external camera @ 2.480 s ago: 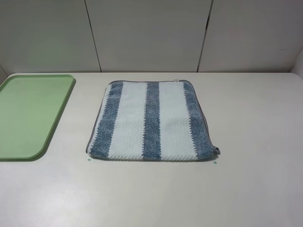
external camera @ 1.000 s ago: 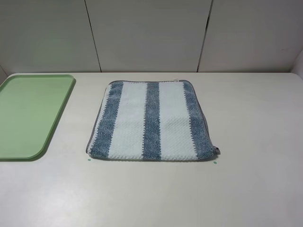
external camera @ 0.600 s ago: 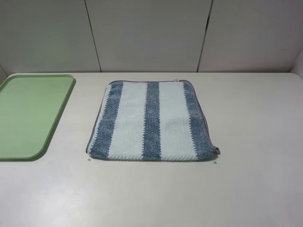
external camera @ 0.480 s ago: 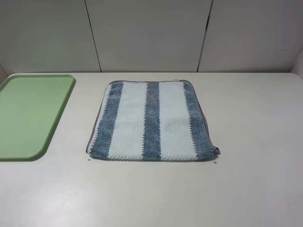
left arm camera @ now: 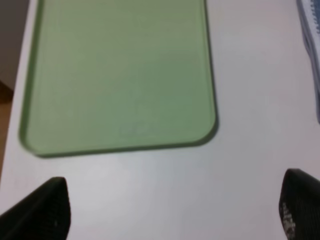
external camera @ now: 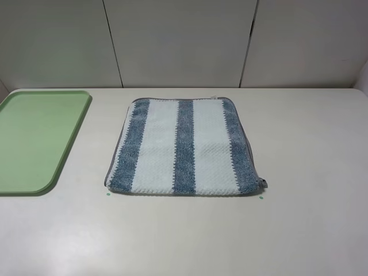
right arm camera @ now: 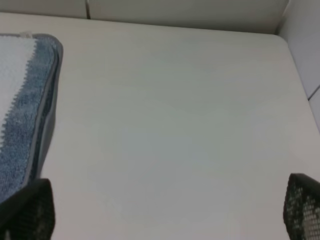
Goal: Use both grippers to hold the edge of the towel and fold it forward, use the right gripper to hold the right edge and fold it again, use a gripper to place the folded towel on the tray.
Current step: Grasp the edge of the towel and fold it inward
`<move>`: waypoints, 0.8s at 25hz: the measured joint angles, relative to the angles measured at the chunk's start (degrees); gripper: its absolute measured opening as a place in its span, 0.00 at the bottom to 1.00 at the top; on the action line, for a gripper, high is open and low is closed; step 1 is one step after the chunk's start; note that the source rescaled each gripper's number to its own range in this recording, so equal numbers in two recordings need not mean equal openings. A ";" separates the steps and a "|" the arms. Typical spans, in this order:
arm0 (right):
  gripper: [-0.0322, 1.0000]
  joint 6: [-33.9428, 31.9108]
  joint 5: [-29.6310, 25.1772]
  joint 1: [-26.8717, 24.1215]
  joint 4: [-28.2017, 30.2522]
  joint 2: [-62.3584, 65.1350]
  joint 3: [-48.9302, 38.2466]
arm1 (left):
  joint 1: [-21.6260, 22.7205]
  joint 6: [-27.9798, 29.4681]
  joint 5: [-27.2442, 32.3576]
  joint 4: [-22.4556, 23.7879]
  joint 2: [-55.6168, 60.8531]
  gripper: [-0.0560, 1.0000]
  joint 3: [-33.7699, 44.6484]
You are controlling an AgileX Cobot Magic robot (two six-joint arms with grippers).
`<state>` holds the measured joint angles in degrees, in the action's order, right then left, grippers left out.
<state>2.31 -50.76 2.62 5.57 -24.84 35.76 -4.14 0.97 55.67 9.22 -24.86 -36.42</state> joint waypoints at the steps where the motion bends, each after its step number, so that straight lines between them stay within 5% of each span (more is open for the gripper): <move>1: 1.00 0.12 0.88 0.00 0.00 -1.24 0.00 | -1.25 0.00 -0.67 0.00 -1.09 0.84 -0.29; 10: 1.00 -0.05 3.46 8.04 2.23 -11.53 0.19 | -15.72 -0.97 -1.81 6.32 -12.60 0.84 -2.19; 20: 1.00 -4.11 2.72 21.56 12.49 -24.80 0.19 | -32.67 -0.47 -2.04 12.42 -23.17 0.83 -2.26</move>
<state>-1.80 -48.04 24.18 18.05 -49.64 35.95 -36.82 0.50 53.63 21.64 -48.03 -38.68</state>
